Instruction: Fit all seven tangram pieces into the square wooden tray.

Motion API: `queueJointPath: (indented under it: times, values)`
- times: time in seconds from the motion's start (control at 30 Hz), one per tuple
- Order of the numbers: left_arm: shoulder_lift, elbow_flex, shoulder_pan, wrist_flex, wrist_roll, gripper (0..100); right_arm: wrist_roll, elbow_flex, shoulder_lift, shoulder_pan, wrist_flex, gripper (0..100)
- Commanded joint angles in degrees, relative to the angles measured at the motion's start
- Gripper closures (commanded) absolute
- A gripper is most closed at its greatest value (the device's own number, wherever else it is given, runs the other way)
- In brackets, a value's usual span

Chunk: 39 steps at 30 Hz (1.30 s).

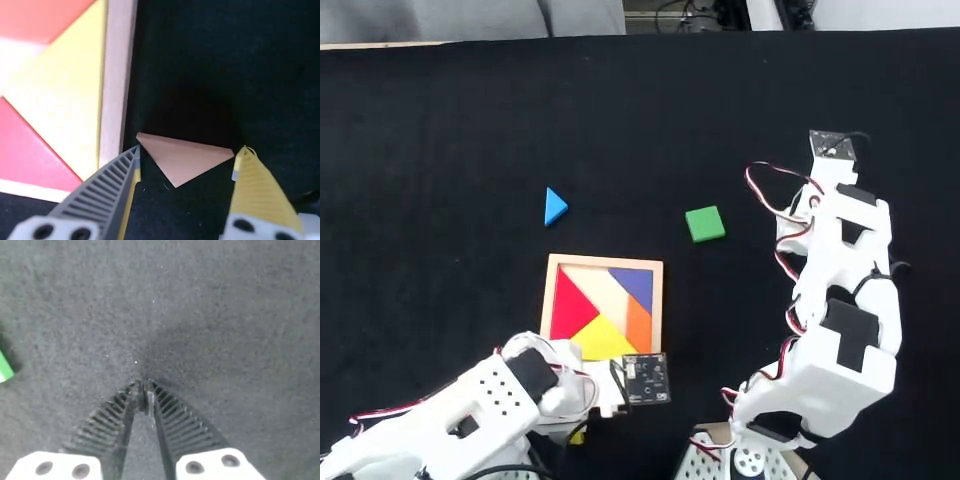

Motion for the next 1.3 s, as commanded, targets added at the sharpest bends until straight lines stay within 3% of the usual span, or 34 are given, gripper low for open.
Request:
queueJointPath:
  times: [0.0,0.23,0.53,0.77,0.93,1.07,1.27]
  values:
    - [-0.4,-0.7,0.9,-1.1,0.0,73,0.7,-0.1,-0.1,-1.1,0.4,98.0]
    - [-0.4,-0.7,0.9,-1.7,-0.4,86,0.7,0.3,-0.1,-1.1,0.4,98.0]
    - [-0.4,-4.0,1.0,-0.4,0.2,87,0.7,0.3,-0.1,-1.1,0.4,98.0]
    - [-0.3,-11.4,1.0,4.0,7.6,86,0.7,0.3,-0.1,-0.9,0.4,98.1]
    - [-0.4,-10.5,1.6,4.0,14.5,79,1.4,0.3,-0.2,-0.8,0.4,98.1]
    - [-0.4,-14.1,1.0,3.7,15.3,78,3.3,0.4,-0.2,-1.1,0.4,98.1]
    - [0.3,-12.5,-2.2,-7.2,13.8,78,3.4,0.4,-0.2,-1.1,0.4,98.1]
